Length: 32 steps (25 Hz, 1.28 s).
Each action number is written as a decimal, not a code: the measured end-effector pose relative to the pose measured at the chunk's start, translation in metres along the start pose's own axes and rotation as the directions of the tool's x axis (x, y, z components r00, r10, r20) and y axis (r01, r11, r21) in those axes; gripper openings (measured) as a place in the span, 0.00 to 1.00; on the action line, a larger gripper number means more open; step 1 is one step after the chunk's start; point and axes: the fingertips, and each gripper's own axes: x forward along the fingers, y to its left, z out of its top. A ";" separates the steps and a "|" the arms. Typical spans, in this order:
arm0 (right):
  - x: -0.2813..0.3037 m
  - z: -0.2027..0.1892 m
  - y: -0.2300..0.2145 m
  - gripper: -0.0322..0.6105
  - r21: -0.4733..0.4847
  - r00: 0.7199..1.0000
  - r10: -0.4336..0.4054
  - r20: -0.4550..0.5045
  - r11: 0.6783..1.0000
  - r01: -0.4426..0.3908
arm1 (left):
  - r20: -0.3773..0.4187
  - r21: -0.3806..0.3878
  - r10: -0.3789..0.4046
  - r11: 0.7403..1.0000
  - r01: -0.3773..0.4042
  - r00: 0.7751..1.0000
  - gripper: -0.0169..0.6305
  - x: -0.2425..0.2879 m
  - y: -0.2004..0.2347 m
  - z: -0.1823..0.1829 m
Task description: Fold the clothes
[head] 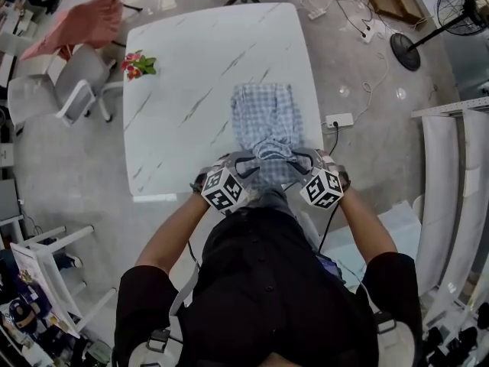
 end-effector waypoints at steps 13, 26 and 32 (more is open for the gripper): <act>0.012 0.021 0.006 0.45 0.063 0.992 0.126 -0.015 0.990 -0.125 | -0.046 -0.011 -0.029 1.000 0.029 0.998 0.45 0.028 0.012 0.018; -0.001 0.020 0.027 0.15 -0.060 0.990 0.135 -0.035 0.989 -0.137 | -0.078 0.156 -0.068 0.984 0.080 0.995 0.16 0.017 -0.016 0.024; -0.004 0.005 0.028 0.15 -0.031 0.988 0.137 -0.073 0.990 -0.139 | -0.081 0.092 -0.121 0.987 0.128 0.989 0.22 0.017 -0.028 0.015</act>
